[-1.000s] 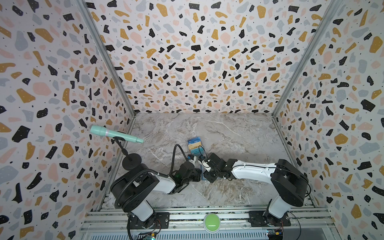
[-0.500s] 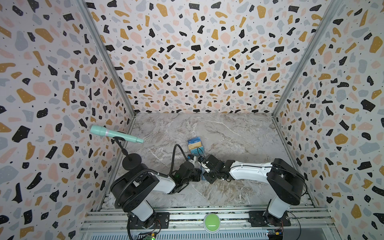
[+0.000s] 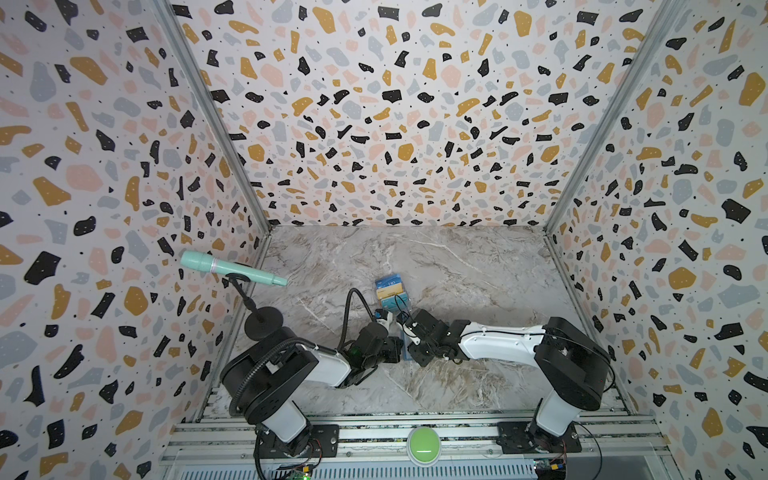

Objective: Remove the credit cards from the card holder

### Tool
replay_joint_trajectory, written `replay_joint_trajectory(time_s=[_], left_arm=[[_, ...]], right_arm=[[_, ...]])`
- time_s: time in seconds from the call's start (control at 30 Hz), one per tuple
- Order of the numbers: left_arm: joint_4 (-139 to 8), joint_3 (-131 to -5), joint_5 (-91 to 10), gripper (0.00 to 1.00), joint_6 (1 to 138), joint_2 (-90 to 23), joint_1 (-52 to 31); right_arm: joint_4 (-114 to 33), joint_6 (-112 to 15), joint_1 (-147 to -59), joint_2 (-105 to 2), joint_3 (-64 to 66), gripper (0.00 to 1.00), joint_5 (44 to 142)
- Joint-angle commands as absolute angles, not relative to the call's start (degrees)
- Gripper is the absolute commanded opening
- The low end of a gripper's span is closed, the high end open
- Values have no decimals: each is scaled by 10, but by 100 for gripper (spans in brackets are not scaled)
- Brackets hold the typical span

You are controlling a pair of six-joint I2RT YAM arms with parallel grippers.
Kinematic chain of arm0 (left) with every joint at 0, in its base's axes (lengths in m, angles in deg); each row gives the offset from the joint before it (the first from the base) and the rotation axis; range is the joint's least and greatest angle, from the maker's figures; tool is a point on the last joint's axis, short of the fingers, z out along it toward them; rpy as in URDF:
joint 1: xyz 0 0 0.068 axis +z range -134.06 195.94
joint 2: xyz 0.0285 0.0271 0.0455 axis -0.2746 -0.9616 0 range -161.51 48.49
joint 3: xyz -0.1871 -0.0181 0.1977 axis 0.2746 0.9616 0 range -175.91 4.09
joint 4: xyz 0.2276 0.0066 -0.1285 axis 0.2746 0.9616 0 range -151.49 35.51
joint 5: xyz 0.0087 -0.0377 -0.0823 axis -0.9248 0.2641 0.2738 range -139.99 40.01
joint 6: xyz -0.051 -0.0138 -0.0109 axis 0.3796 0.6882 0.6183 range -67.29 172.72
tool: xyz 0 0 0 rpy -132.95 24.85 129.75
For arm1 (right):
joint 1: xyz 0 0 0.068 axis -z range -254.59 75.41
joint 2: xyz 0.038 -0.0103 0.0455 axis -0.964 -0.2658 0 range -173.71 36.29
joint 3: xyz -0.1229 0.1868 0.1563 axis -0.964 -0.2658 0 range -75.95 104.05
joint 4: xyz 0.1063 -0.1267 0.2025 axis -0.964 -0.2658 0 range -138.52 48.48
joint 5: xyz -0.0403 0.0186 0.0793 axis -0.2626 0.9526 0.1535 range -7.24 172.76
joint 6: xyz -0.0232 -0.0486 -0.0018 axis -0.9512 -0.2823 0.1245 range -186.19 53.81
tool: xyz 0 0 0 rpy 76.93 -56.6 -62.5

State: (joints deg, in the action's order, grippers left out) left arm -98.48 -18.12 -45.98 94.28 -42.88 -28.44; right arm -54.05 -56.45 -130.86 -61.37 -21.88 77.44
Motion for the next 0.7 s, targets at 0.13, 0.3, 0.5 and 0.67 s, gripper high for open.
replay_joint_trajectory(time_s=[0.13,0.3,0.5,0.67], left_arm=[[-943,-170,-466,9,936,-441,-280],[-942,-170,-465,9,935,-442,-279],[-943,-169,-465,9,934,-442,-279],[-944,-172,-462,9,933,-446,-279]], right_arm=[[-625,-570,-1300,-603,-219,37,715],[-644,-571,-1300,-607,-213,36,695],[-669,-562,-1300,-613,-205,35,664],[-694,-547,-1300,-606,-194,35,627]])
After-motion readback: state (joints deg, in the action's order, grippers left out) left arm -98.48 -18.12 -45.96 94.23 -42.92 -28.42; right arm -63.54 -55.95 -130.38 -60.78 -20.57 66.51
